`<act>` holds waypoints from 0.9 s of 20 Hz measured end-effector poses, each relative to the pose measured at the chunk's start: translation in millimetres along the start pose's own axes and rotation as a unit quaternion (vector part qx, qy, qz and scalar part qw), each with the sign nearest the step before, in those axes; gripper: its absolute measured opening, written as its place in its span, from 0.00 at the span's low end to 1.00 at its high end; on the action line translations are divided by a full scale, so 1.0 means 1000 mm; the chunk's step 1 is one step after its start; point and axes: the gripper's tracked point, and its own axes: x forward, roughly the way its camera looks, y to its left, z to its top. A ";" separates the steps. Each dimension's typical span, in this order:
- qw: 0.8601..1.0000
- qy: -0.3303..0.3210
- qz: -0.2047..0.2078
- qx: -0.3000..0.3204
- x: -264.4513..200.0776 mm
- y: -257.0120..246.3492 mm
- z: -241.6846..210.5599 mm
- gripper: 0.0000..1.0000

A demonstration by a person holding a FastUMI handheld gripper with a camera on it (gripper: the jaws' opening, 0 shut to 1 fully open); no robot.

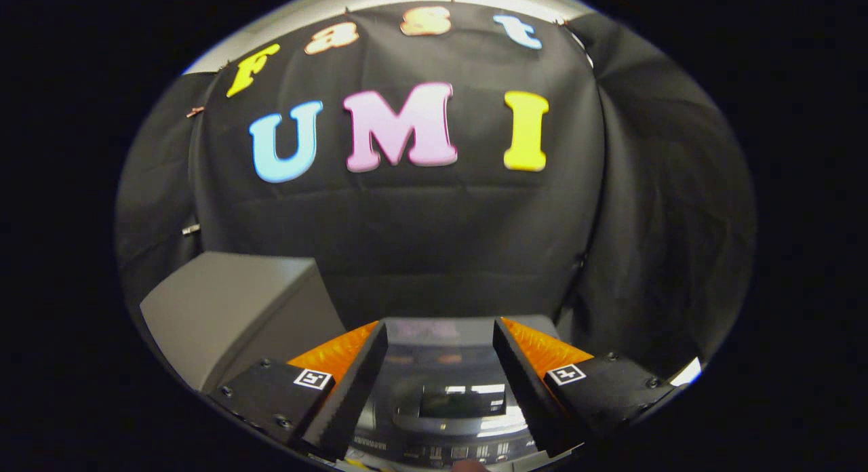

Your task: Put the clothes into the washing machine and then close the washing machine lid.

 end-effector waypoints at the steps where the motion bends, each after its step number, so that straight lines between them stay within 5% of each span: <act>1: 0.999 -0.032 -0.001 -0.003 -0.002 0.008 0.021 0.99; 6: 0.995 -0.101 0.018 -0.010 -0.023 0.054 0.068 0.99; 18: 0.991 -0.129 0.041 -0.010 -0.054 0.131 0.087 1.00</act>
